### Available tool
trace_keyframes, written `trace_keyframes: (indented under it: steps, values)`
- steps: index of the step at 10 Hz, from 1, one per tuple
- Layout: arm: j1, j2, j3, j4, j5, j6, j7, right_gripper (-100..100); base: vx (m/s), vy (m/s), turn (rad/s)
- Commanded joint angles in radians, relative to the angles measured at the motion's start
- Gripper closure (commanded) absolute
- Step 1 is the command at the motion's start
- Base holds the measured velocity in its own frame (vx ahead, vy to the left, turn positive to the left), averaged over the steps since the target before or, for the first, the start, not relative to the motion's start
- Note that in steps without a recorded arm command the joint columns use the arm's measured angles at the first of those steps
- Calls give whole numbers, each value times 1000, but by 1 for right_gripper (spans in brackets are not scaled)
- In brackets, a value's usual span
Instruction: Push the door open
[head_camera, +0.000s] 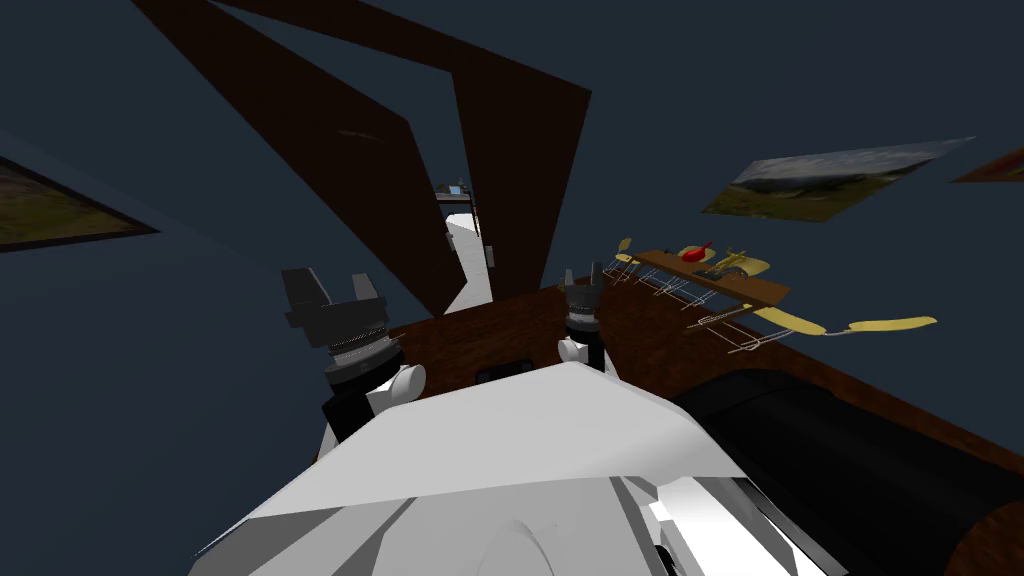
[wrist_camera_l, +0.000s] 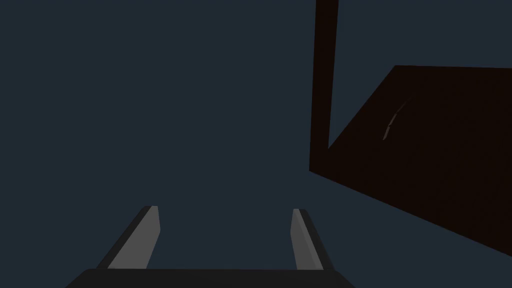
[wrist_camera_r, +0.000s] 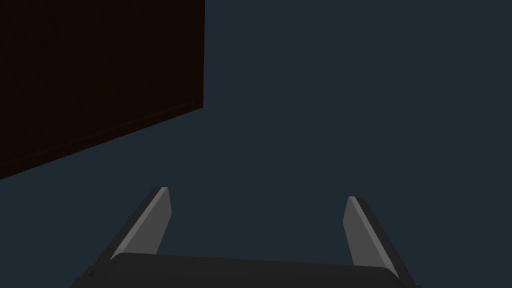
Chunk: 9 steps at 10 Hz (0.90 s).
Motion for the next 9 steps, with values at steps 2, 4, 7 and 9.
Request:
trace_keyframes:
  steps: [2, 4, 7, 9]
  values:
    - [0, -6, 11, 18, 17, 9, -7, -100, 167, 32, -19]
    - [0, -11, 20, 34, 32, 17, -13, -100, 210, 2, -20]
    - [0, -21, 44, 74, 69, 37, -28, -100, 226, 24, -29]
    - [0, -27, 65, 109, 102, 54, -42, -100, 229, 71, -37]
